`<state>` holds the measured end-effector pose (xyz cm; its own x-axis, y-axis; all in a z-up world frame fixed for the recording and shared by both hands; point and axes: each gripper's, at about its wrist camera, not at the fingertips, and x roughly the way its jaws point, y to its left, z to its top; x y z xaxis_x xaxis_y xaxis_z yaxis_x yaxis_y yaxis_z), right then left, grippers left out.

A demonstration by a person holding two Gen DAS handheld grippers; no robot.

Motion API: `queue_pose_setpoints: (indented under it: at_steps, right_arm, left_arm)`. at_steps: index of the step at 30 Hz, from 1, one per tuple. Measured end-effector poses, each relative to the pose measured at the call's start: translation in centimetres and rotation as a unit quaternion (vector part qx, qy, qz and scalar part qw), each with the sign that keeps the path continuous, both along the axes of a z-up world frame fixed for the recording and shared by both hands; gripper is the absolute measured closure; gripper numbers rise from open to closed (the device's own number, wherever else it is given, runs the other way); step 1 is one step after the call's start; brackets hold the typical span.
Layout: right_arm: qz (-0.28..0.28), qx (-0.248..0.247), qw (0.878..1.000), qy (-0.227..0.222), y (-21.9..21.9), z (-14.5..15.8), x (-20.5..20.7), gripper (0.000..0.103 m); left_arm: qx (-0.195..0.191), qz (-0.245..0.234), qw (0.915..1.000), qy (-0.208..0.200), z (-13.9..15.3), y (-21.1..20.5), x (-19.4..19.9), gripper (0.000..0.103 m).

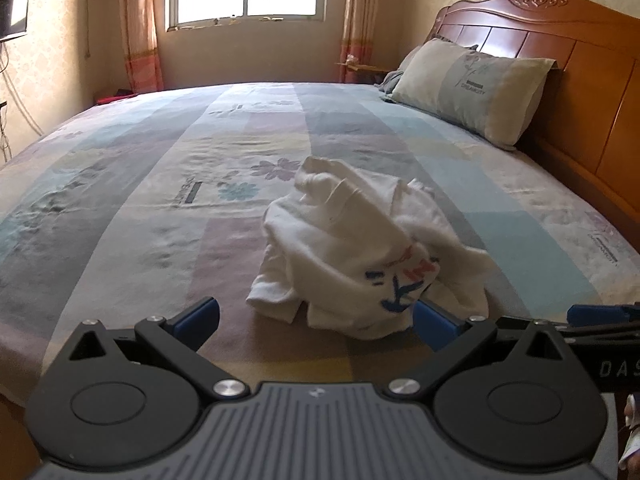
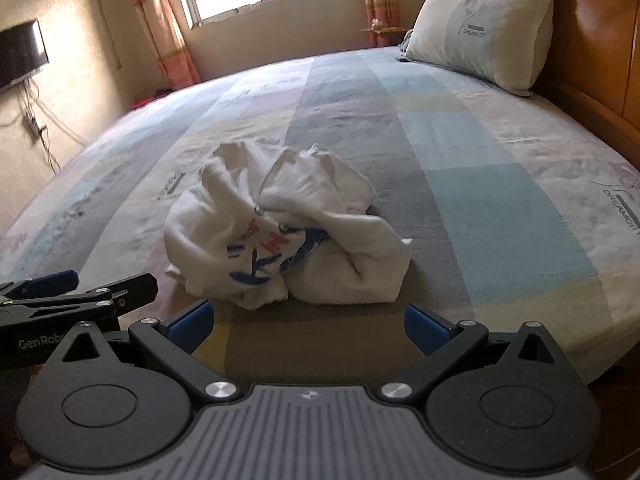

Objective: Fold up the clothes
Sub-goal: 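Move both tools toward the crumpled white sweatshirt on the bed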

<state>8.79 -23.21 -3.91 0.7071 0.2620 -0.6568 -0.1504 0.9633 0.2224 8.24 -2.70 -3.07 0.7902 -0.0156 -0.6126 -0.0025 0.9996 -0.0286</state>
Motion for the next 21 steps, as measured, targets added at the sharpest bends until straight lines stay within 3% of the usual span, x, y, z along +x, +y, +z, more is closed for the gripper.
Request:
queue_pose_setpoints:
  at_steps: [5,13,21]
  right_arm:
    - [-0.005,-0.013,1.0,-0.013,-0.4,-0.7,1.0,0.0]
    - [0.02,-0.031,0.998,-0.041,0.0,-1.6,3.5,0.0]
    - [0.036,-0.084,0.995,-0.046,0.3,-1.7,7.7,0.0]
  left_arm:
    - [0.022,-0.021,0.9994,0.019,-0.9,-1.2,2.2,0.001]
    - [-0.007,-0.051,0.9983,0.029,-2.4,-0.4,5.2,0.001]
    - [-0.03,-0.08,0.9959,0.029,-3.3,0.1,9.6,0.001]
